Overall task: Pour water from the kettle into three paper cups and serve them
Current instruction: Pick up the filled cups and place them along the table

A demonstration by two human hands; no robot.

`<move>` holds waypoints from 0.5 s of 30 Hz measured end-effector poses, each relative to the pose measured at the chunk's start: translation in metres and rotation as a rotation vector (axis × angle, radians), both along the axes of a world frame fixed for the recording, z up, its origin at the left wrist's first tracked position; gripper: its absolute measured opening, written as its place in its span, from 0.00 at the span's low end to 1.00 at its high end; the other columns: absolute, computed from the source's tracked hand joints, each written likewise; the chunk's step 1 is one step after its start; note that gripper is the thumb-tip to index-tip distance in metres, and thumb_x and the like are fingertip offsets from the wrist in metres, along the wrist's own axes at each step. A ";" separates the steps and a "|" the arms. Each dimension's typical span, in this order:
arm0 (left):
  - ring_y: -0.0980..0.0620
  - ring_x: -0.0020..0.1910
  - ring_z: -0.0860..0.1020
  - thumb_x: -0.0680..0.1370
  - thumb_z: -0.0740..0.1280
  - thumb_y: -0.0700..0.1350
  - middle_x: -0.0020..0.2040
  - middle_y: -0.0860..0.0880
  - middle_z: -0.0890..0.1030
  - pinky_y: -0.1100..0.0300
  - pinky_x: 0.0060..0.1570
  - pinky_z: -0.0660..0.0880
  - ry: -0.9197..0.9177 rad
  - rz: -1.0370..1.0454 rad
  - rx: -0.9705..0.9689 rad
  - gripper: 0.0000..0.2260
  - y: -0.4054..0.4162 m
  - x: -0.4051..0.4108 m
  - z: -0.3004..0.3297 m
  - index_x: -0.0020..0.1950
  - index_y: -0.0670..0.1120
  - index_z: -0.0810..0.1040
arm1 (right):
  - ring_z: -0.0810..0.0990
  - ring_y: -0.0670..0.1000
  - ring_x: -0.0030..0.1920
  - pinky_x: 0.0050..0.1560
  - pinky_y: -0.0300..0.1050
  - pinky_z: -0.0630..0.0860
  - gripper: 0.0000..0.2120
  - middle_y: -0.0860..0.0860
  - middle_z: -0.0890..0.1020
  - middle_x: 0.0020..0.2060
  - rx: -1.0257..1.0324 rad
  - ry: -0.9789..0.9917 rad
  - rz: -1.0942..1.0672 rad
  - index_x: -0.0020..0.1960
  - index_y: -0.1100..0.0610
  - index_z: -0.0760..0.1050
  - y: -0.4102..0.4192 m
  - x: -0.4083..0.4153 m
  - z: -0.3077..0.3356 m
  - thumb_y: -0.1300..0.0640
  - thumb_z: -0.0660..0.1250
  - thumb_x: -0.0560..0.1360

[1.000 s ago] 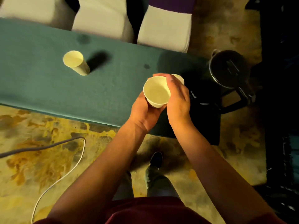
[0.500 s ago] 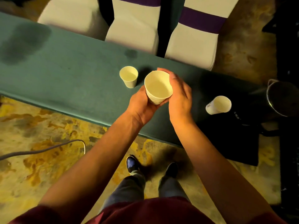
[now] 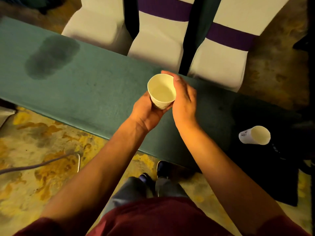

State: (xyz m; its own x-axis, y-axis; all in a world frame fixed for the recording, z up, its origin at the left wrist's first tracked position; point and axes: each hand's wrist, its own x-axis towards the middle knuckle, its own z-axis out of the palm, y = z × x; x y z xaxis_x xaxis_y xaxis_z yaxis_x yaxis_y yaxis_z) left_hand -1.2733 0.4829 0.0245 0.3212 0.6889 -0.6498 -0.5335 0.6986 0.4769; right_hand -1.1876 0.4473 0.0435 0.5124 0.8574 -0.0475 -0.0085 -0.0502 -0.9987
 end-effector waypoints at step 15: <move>0.45 0.45 0.85 0.85 0.56 0.45 0.52 0.41 0.84 0.55 0.40 0.83 -0.221 -0.069 -0.094 0.14 0.087 -0.089 -0.016 0.61 0.41 0.77 | 0.80 0.37 0.48 0.48 0.33 0.76 0.14 0.37 0.84 0.47 -0.065 0.061 -0.109 0.49 0.47 0.84 0.086 -0.089 0.005 0.51 0.58 0.81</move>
State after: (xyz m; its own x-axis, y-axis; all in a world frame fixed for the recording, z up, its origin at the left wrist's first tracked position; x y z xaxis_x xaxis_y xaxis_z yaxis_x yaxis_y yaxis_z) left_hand -1.3626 0.5700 0.0086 0.5067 0.6004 -0.6186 -0.5675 0.7725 0.2849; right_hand -1.2763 0.5334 0.0483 0.5966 0.7911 -0.1349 -0.0778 -0.1103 -0.9908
